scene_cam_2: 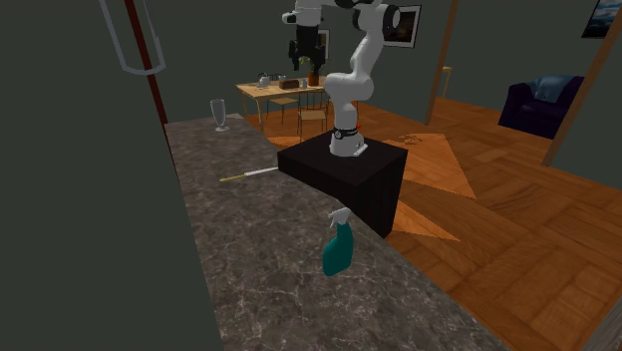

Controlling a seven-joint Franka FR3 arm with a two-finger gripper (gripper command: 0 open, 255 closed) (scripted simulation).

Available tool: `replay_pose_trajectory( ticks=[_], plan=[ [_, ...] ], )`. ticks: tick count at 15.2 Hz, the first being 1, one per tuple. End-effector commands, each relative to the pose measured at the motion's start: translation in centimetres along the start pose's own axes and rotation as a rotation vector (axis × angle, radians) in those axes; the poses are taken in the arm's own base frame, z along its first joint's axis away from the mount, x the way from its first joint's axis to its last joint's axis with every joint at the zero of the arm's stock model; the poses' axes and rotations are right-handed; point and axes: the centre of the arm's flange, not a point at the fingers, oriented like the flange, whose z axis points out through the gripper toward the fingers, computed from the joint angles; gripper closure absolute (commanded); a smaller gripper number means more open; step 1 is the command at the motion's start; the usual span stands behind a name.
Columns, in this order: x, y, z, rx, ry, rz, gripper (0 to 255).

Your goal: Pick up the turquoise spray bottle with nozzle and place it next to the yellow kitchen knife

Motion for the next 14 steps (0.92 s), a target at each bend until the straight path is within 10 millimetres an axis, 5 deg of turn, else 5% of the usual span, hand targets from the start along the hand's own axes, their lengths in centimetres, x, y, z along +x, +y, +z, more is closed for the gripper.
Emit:
replay_pose_trajectory(
  ticks=[1, 14],
  plan=[
    [0.0, 0.0, 0.0, 0.0, 0.0, 0.0, 0],
    [8.2, -12.8, 6.9, 0.01, 0.045, 0.033, 0]
  ],
)
